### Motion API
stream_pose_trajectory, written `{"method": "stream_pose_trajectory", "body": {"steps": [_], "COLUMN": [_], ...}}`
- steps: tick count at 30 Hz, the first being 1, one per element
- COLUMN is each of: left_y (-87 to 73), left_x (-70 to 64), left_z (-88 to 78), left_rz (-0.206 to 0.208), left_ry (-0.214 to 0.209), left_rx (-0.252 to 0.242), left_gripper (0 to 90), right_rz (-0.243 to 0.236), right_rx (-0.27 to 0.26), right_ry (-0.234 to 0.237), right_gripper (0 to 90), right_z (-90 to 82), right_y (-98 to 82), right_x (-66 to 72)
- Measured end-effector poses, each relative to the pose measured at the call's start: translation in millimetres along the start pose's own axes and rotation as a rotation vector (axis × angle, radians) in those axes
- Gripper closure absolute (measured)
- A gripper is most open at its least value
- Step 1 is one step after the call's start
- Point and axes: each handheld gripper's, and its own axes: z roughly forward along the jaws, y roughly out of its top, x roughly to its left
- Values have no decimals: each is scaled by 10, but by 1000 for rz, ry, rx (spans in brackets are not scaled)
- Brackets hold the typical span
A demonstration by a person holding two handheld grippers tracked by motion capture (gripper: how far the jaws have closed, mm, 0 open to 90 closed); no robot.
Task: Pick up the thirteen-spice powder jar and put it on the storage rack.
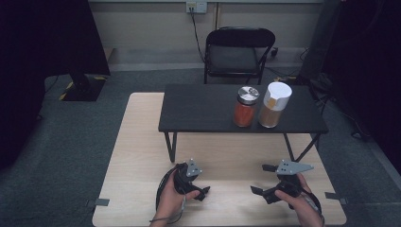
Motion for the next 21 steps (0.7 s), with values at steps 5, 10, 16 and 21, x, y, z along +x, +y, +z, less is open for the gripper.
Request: {"method": "stream_pose_trajectory", "body": {"steps": [5, 10, 16, 21], "left_y": [0, 0, 0, 0], "left_x": [0, 0, 0, 0], "left_z": [0, 0, 0, 0], "left_rz": [0, 0, 0, 0], "left_ry": [0, 0, 0, 0], "left_rx": [0, 0, 0, 0], "left_gripper": [16, 16, 16, 16], "right_rz": [-7, -12, -1, -8], "right_rx": [36, 81, 109, 138], "right_ry": [-18, -38, -56, -73], "right_gripper": [6, 9, 11, 11], "right_z": [40, 78, 94, 112], "right_y": [-53, -103, -154, -153], "right_x": [18, 36, 40, 57]}}
